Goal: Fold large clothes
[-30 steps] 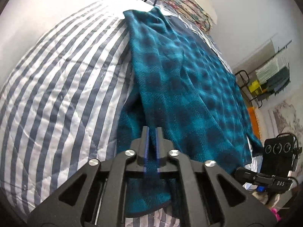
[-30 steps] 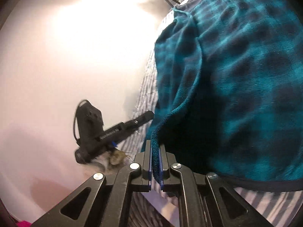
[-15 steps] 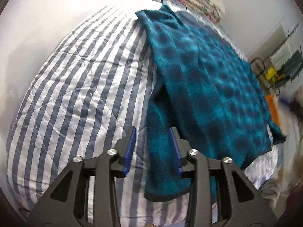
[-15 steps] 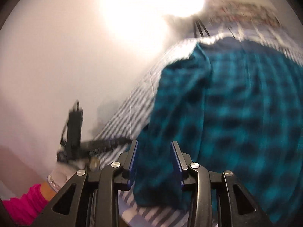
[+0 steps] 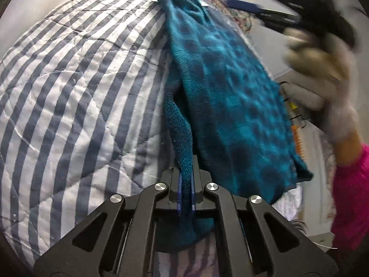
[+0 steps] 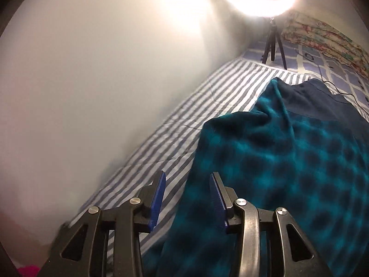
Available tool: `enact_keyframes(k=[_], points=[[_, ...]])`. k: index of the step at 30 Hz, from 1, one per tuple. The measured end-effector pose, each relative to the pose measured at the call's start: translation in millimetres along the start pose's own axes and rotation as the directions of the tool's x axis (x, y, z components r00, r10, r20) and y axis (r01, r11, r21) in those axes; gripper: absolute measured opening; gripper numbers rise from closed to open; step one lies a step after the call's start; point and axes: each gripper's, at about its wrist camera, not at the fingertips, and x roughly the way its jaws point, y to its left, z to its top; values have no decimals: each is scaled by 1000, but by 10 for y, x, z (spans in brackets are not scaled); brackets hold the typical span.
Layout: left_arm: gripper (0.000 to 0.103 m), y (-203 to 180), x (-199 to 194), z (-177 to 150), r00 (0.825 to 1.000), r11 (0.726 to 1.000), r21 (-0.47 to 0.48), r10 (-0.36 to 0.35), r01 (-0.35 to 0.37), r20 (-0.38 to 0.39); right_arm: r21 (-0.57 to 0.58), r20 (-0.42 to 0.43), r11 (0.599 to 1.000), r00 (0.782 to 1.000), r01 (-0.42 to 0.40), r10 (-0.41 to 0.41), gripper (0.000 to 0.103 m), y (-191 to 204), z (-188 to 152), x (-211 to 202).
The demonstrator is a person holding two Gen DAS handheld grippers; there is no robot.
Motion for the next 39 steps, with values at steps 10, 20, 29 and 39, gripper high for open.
enact_keyframes(k=[10,20,29,39], points=[[2,184,31,31,998,997,-47,-63,62,-14,-176,-144,958,956,228,-254,49,261,352,1165],[1,338,-187,10,996,995,-51,-88,88,-7,-140,-99,935,935,326,-341,3,71,596,1011],[2,347,-188,-27,1000,998,-63,-22,23,13,48,-107,961,958,272,-266,10,-95,887,1278],[9,183,-528,-78,989,997,-2,71,-72,130,59,1,991,992,124,-124,33,-122,739,322]])
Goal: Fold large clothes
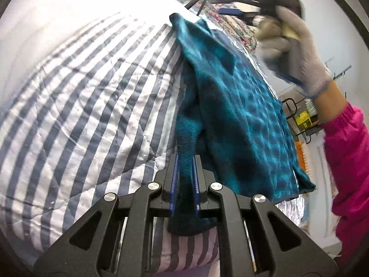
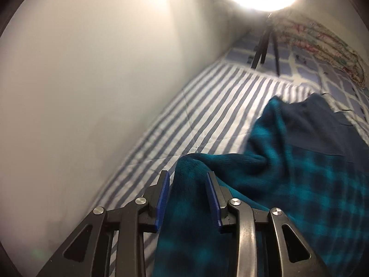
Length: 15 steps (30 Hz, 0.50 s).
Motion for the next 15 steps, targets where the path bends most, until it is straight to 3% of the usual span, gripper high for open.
enact_keyframes(k=[3,5,7,12,15], points=[[9,-121,-68,-36,1000,1000,27,-11,11,-6,19,41,999,998,-44,43,33,-114,-140,-513],[15,-195,-86,-72,1000,999,38,-23,24,-21,30,70,997,995,-78,75,33,-203,-349,-945],[28,-275,-45,-99,998,998,37,-40,42,-52,44,84,994,992,-102,98,34,-291,-579,-1279],[29,-368,60,-149,993,997,-8,-78,77,-94,72,91,986,986,-149,143,34,-452,-1364,-1966],[29,-449,181,-192,993,999,-3,-42,42,-111,98,76,981,984,-166,159,41,-571,-1857,-2142]])
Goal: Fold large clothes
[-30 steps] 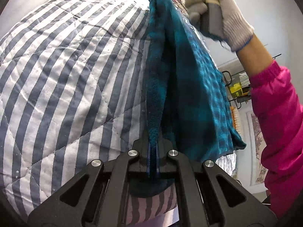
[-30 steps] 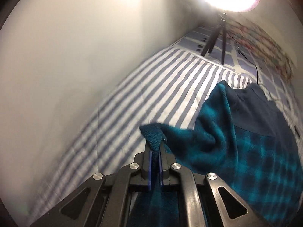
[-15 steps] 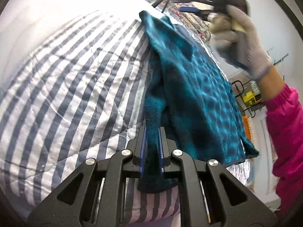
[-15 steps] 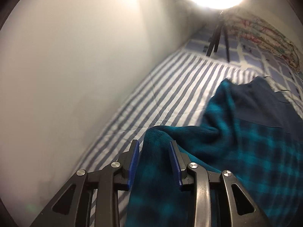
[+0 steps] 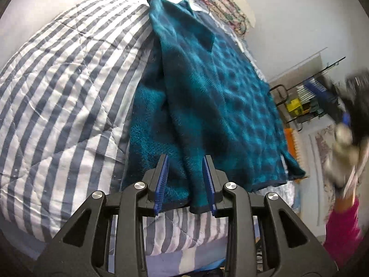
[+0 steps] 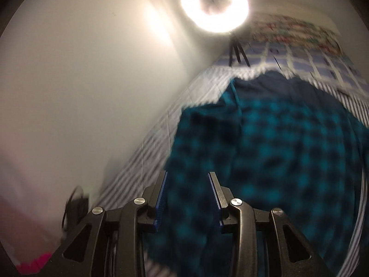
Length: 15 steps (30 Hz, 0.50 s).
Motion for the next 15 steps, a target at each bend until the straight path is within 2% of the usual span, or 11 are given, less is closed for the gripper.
enact_keyframes(k=[2,6,9,11,12,13,15], points=[[29,-28,86,-7,1000,1000,0,12,-12,-14,48,-18,999,1000,-15,16,50,-137,-389,-52],[30,-89,285,-39,999,1000,-12,24,-25,-45,154,-95,988,995,-22,37,50,-390,-1099,141],[30,-103,380,-55,997,998,-13,58,-59,-51,240,-118,968,987,-74,105,50,-522,-1430,283],[30,-101,391,-60,998,999,-25,44,-46,-44,275,-122,956,983,-101,139,49,-551,-1578,399],[24,-92,386,-49,999,999,-33,32,-34,-41,287,-122,951,980,-119,159,44,-541,-1635,432],[9,-93,379,-45,999,999,-35,25,-26,-40,301,-123,942,974,-148,192,41,-536,-1684,483],[4,-105,345,-10,999,999,-21,24,-25,-36,312,-126,934,967,-173,222,27,-501,-1734,528]])
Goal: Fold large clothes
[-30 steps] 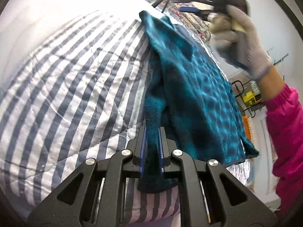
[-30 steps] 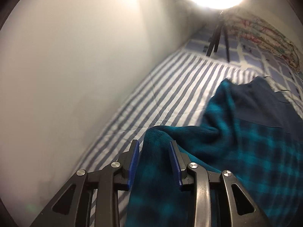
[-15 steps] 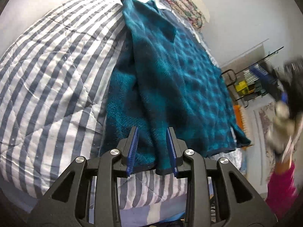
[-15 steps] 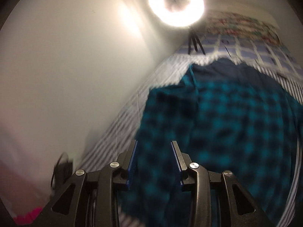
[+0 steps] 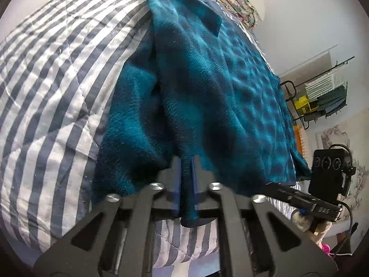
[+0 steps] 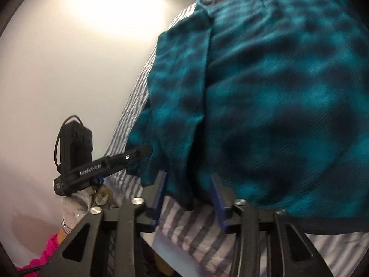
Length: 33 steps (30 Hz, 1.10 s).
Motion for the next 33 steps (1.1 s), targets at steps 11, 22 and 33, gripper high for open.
enact_keyframes(k=[11,22,33], points=[[2,74,-629,85,994,999,17,39,-41,105,58,19,976,977,-212,211,0,356,9,71],[58,308,-571,-9,980,989,6,144,-146,140,-124,-77,988,992,94,-104,27,528,-75,495],[59,502,-199,63,989,993,-67,100,-93,106,-306,163,934,977,185,-140,47,997,558,-121]])
